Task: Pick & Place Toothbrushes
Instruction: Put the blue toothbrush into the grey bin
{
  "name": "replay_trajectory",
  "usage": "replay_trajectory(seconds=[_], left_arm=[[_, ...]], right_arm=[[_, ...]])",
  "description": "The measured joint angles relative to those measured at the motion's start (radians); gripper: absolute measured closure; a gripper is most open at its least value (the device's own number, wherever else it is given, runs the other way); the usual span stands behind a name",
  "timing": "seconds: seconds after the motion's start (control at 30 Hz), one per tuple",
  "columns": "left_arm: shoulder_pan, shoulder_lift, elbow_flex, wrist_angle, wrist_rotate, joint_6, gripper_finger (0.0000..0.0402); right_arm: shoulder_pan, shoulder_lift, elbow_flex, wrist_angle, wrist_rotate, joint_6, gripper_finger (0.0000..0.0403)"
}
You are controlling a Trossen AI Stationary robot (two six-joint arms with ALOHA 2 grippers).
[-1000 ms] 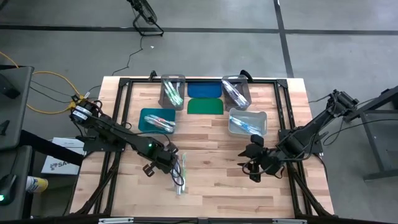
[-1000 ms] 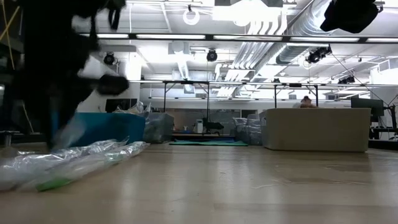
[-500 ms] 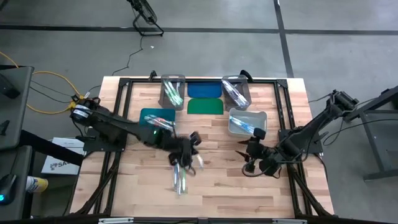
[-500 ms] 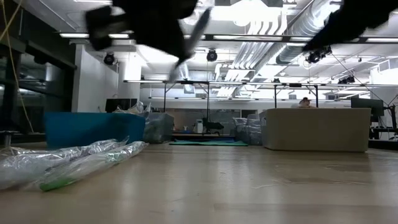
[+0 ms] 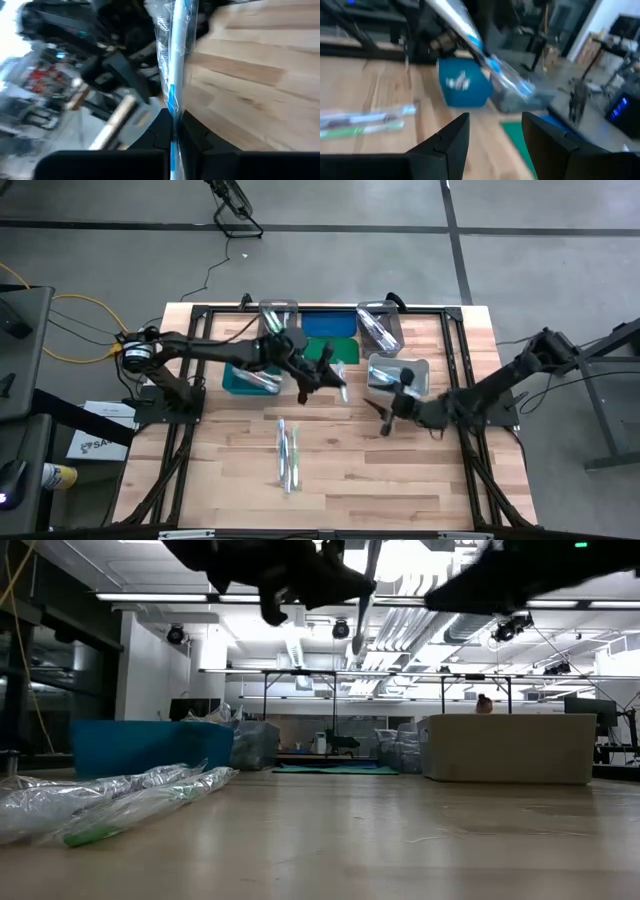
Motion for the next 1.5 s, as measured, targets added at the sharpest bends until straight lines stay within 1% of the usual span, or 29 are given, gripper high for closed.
replay_trajectory(seconds=[0.13,0.3,0.57,0.73,0.87,0.97,1.07,1.2,1.4,1.43,1.5], left_arm=[[0.037,-0.002,0.001,0.021,0.014,-0.018,0.0394],[0.058,-0.002,0.001,0.021,0.016,-0.020,0.0394],[0.069,-0.002,0.001,0.036,0.016,-0.005,0.0394],[0.069,-0.002,0.001,0.038,0.016,0.007,0.0394],[0.069,-0.002,0.001,0.035,0.016,0.006,0.0394],[0.068,-0.002,0.001,0.027,0.016,0.001,0.0394],[0.068,-0.002,0.001,0.015,0.015,-0.009,0.0394],[0.069,-0.002,0.001,0.014,0.013,-0.009,0.0387],[0.068,-0.002,0.003,0.007,-0.002,-0.029,0.0379],[0.068,-0.002,0.003,0.004,-0.003,-0.032,0.0377],[0.068,-0.001,0.003,-0.008,-0.015,-0.022,0.0368]], right_arm=[[-0.137,0.000,0.000,0.153,-0.199,-0.140,0.0229],[-0.219,-0.001,0.000,0.233,-0.378,-0.215,0.0229],[-0.309,0.004,0.001,0.332,-0.579,-0.270,0.0229],[-0.350,0.051,0.020,0.334,-0.658,-0.276,0.0229],[-0.355,0.123,0.079,0.337,-0.686,-0.310,0.0229],[-0.355,0.170,0.122,0.337,-0.686,-0.342,0.0229],[-0.354,0.184,0.136,0.330,-0.666,-0.356,0.0236],[-0.354,0.163,0.137,0.315,-0.660,-0.356,0.0276],[-0.355,0.160,0.138,0.318,-0.649,-0.362,0.0369],[-0.356,0.159,0.139,0.316,-0.644,-0.365,0.0380],[-0.355,0.159,0.140,0.308,-0.615,-0.355,0.0381]])
